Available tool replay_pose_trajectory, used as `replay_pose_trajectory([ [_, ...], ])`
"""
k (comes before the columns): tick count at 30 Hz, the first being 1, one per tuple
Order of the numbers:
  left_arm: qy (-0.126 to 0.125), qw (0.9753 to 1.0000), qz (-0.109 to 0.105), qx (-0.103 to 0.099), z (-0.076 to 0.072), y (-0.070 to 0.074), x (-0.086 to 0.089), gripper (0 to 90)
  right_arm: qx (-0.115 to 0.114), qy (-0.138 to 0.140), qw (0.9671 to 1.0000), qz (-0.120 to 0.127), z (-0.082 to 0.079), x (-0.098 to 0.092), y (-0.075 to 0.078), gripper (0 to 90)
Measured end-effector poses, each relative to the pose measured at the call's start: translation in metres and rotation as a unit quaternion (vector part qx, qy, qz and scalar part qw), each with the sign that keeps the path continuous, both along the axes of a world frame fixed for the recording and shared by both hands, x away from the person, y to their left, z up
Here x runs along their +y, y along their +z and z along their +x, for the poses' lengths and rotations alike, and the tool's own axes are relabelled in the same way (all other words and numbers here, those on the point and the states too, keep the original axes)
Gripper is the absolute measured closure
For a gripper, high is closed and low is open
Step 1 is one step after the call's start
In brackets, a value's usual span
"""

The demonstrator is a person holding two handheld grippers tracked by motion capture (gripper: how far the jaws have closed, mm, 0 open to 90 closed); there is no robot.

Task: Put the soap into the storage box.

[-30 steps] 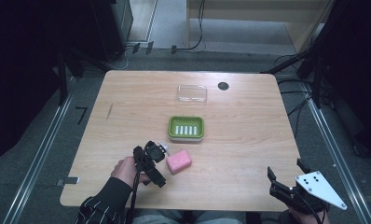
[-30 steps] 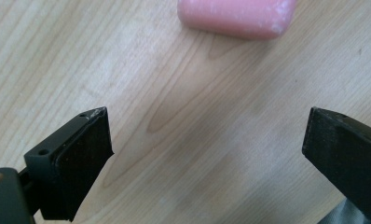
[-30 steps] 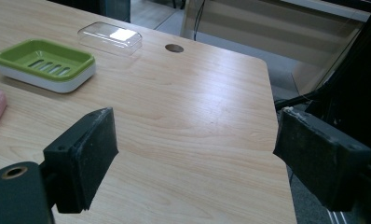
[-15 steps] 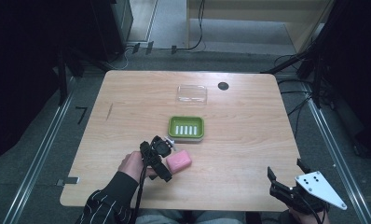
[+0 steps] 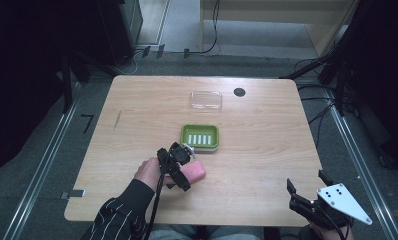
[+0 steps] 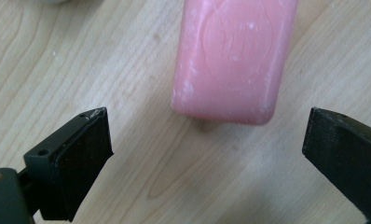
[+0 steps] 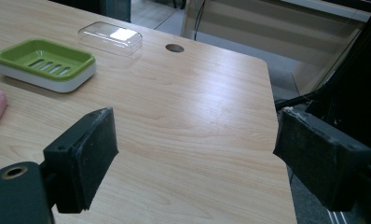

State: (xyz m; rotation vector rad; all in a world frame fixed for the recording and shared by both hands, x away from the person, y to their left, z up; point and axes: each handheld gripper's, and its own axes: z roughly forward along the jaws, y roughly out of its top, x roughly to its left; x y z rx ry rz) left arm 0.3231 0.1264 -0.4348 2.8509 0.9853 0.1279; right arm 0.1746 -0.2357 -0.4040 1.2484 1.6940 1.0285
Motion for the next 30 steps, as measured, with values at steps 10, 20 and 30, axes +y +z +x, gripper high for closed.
replay_pose_trajectory([
  [10, -0.016, 0.9999, 0.006, 0.003, 0.007, -0.005, -0.014, 2.8, 0.0, 0.0, 1.0, 0.001, 0.0, 0.0, 0.0, 13.5],
  [20, -0.03, 0.9994, 0.016, 0.01, 0.012, -0.011, -0.028, 4.3, -0.001, 0.0, 1.0, 0.002, 0.0, -0.001, 0.0, 13.5],
  [30, -0.036, 0.9991, 0.019, 0.013, 0.015, -0.018, -0.036, 5.0, -0.002, 0.0, 1.0, 0.001, 0.0, -0.001, 0.0, 13.5],
])
